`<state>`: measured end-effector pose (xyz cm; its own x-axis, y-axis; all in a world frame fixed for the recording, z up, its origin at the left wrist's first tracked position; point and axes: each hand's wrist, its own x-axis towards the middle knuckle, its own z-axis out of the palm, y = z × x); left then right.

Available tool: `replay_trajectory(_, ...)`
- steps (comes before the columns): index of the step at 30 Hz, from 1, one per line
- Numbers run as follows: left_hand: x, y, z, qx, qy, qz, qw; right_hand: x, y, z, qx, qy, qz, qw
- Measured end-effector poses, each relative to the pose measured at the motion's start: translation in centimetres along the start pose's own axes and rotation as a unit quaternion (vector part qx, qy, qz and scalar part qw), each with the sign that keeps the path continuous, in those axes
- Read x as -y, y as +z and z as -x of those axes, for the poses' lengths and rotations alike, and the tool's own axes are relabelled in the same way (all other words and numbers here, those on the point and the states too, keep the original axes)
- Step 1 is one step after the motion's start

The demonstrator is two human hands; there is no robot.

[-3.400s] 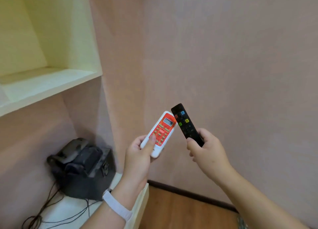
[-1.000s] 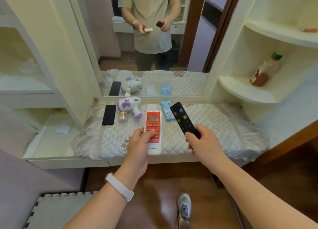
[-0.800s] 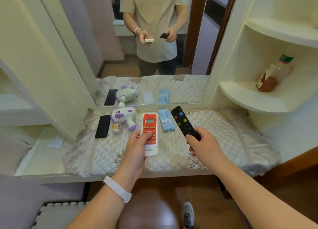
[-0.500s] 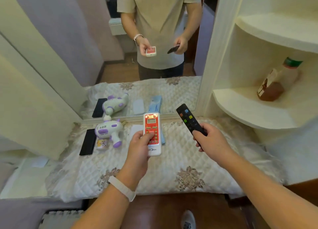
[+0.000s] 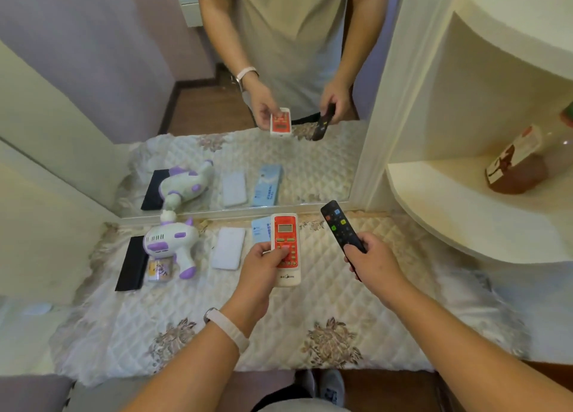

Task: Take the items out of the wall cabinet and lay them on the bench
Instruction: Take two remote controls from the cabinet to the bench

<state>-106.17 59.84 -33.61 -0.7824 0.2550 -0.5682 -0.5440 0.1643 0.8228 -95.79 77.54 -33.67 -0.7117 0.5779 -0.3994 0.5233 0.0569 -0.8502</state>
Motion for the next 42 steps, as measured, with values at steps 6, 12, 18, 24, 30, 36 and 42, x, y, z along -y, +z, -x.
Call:
replay_trajectory(6, 2.1, 0.8, -5.6, 0.009, -0.064, -0.034, 0.997, -2.6, 1.4, -3.5, 0.005, 0.073, 0.050, 0.996)
replay_trajectory(12, 2.7, 2.5, -10.1, 0.018, -0.070, -0.116, 0.991, -3.5, 3.0, -7.3, -0.005, 0.126, 0.080, 0.989)
replay_trajectory(18, 3.6, 4.1, -13.4, 0.067, -0.059, -0.198, 0.976, -4.3, 5.1, -10.4, -0.018, 0.153, 0.094, 0.984)
replay_trajectory(24, 4.2, 5.1, -14.8, 0.086, -0.021, -0.268, 0.959, -4.7, 6.2, -11.5, -0.011, 0.146, 0.132, 0.980)
replay_trajectory(30, 4.3, 5.1, -13.9, 0.089, 0.011, -0.285, 0.954, -5.2, 5.8, -11.7, 0.001, 0.131, 0.193, 0.972)
replay_trajectory(36, 3.4, 3.9, -11.6, 0.103, 0.098, -0.392, 0.909, -4.9, 4.2, -11.0, 0.005, 0.106, 0.248, 0.963)
replay_trajectory(42, 2.2, 1.7, -7.8, 0.062, 0.225, -0.575, 0.784, -3.0, 2.4, -9.5, 0.023, -0.030, 0.340, 0.940)
